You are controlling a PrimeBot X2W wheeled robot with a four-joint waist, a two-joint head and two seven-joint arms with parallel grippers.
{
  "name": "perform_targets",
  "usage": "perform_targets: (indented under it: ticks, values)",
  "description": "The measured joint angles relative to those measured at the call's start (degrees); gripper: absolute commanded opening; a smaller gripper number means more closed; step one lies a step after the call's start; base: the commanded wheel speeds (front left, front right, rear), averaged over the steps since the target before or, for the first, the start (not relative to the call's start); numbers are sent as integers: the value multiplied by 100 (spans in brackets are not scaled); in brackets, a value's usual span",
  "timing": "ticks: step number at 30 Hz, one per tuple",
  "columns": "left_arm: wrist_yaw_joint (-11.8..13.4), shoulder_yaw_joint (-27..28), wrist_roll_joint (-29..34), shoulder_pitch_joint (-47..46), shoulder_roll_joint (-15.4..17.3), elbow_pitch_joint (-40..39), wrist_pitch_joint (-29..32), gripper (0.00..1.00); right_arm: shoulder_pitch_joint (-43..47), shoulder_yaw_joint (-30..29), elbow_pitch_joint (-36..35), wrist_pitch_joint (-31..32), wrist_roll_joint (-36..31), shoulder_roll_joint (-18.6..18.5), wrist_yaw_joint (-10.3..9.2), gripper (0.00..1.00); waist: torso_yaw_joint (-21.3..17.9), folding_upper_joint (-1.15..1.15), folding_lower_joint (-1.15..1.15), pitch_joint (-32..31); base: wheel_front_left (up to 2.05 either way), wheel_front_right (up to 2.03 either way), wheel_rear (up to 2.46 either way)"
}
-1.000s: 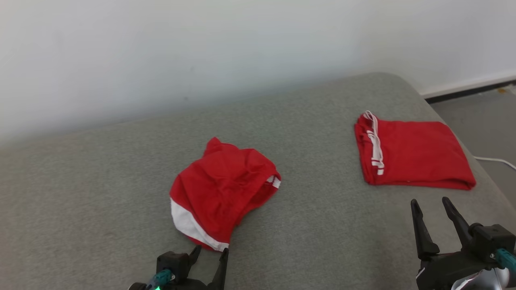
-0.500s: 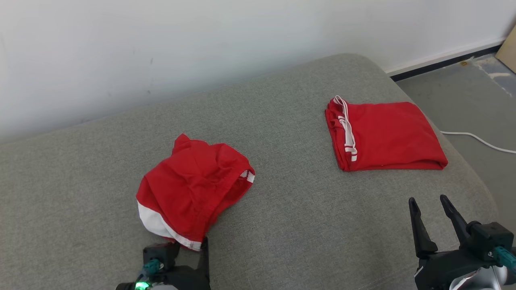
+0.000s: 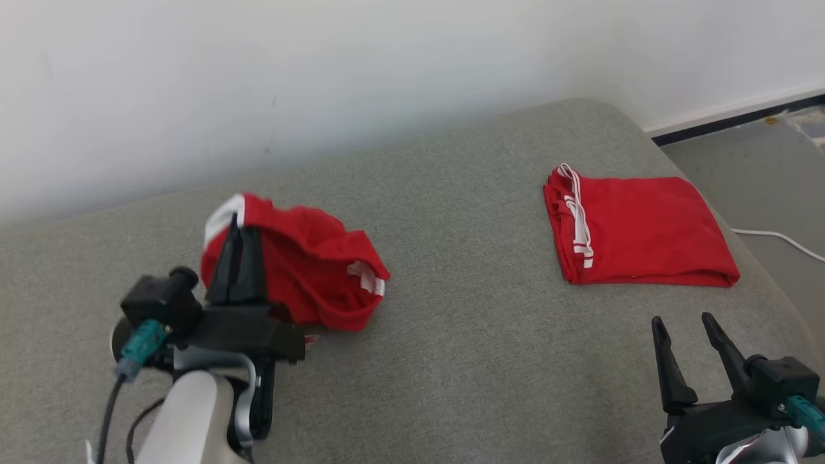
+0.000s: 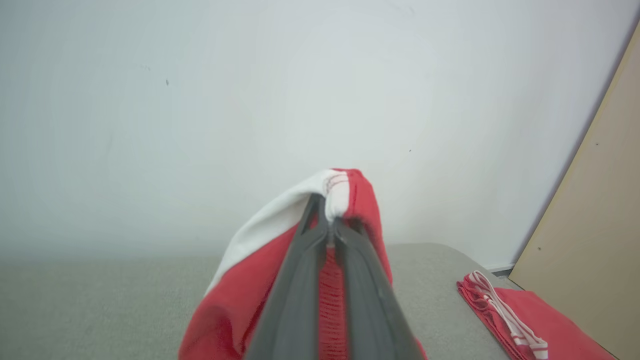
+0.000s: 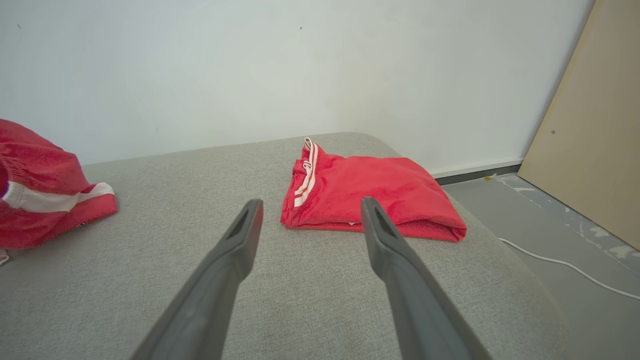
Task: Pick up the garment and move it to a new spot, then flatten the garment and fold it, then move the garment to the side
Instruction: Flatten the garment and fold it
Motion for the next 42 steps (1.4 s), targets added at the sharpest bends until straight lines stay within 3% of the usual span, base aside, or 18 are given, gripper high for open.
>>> perform_targets:
  ticks: [8, 11, 15, 21, 25, 29, 36, 37, 38, 39, 42]
  values:
    - [-877, -197, -171, -719, -23, -290, -1, 0, -14, 10, 65, -20, 0, 35, 0, 100, 85, 0, 0, -138, 0, 0, 0]
    - [-1051, -517, -517, -1046, -53, -204, -2, 0, -17, 24, 107, -40, 0, 52, 0, 100, 86, 0, 0, -172, 0, 0, 0]
    - [-1107, -1096, -1280, -1443, -55, -225, -8, 0, -29, 57, 152, -75, 8, 62, 0, 100, 56, 0, 0, -178, 0, 0, 0]
    - [-1036, -1627, -2285, -1828, -69, -527, -9, 0, -39, 80, 194, -118, 11, 66, 0, 100, 22, 0, 0, -138, 0, 0, 0]
    - [-767, -1566, -2561, -1868, -73, -571, -10, 0, -76, 102, 234, -126, 13, 89, 0, 100, 12, 0, 0, -79, 0, 0, 0]
    - [-468, -1157, -2109, -1433, -71, -23, -10, 0, -84, 141, 258, -154, 13, 143, 0, 100, 25, 0, 0, -19, 0, 0, 0]
    - [-23, -214, -1386, -456, 267, 1192, -9, 0, -86, 174, 292, -174, 19, 145, 0, 100, 101, 0, 0, 60, 0, 0, 0]
    - [8, -118, -1356, -361, 303, 1369, -9, 17, -86, 176, 294, -171, 19, 142, 0, 100, 115, 0, 0, 66, 0, 0, 0]
    - [16, -57, -1359, -281, 332, 1585, -10, 17, -86, 177, 292, -169, 19, 142, 0, 100, 131, 0, 0, 69, 0, 0, 0]
    - [53, -56, -1329, -213, 370, 1797, -9, 100, -86, 179, 291, -168, 19, 140, 0, 100, 145, 0, 0, 71, 0, 0, 0]
    - [59, 14, -1293, -140, 444, 2241, -9, 100, -86, 209, 291, -157, 19, 123, 0, 100, 197, 0, 0, 77, 0, 0, 0]
